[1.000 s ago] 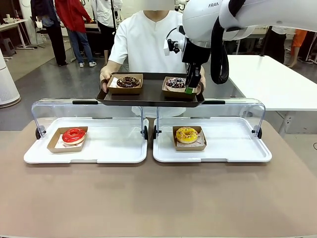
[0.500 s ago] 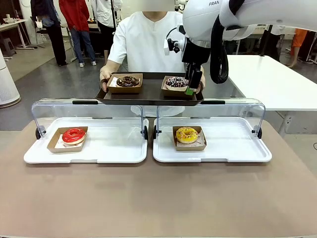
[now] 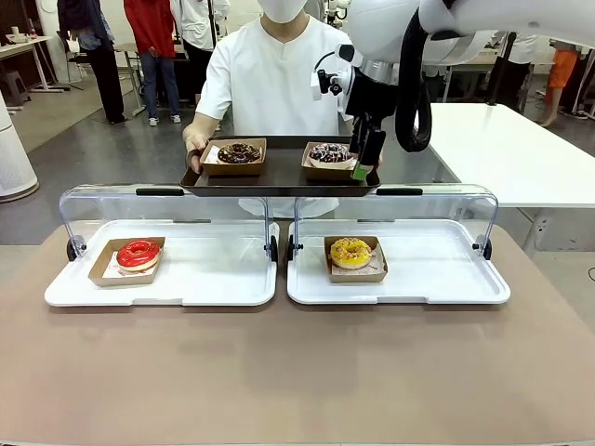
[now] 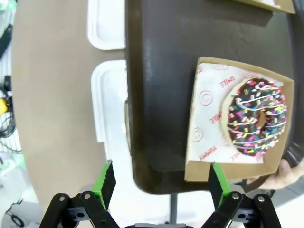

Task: Provide the desired donut to the person.
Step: Place the picked Paper togo box onto the Handle tray extended by the person.

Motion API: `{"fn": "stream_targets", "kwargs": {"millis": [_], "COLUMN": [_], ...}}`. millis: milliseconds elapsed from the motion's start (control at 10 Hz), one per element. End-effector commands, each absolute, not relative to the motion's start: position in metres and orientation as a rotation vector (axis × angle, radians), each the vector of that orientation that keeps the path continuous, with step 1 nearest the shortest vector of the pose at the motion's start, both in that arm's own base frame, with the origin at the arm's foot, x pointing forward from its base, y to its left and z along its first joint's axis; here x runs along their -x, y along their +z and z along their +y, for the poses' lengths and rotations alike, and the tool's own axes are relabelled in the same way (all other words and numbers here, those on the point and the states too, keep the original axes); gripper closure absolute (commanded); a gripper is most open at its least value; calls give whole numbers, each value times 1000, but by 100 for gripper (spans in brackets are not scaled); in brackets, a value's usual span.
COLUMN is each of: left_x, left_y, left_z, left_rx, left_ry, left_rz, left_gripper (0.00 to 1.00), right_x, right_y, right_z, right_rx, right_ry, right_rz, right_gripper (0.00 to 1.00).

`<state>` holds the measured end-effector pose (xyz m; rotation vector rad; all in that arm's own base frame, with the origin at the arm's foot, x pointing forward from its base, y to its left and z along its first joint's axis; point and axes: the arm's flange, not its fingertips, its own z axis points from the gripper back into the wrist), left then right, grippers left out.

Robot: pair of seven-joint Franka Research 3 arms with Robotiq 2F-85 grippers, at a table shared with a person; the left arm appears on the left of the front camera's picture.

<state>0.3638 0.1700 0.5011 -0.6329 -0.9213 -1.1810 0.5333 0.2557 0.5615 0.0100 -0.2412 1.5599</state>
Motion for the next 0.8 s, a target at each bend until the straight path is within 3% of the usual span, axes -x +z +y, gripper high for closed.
{"fn": "stream_targets", "kwargs": {"millis": [0, 300, 700], "left_x": [-363, -363, -363], "left_y": [502, 502, 502], "left_z": [171, 171, 171], "left_rx": [634, 634, 634], "left_ry": [-1181, -1181, -1181], "left_rz": [-943, -943, -943], "left_gripper": [0, 0, 0], "right_x": [-512, -468, -444], "right_y": [586, 614, 603], "right_z": [244, 194, 96], "right_rx": [-19, 69, 51], "right_ry": [1615, 1600, 1592], "right_rz": [-196, -198, -346], "right_gripper": [0, 0, 0]}}
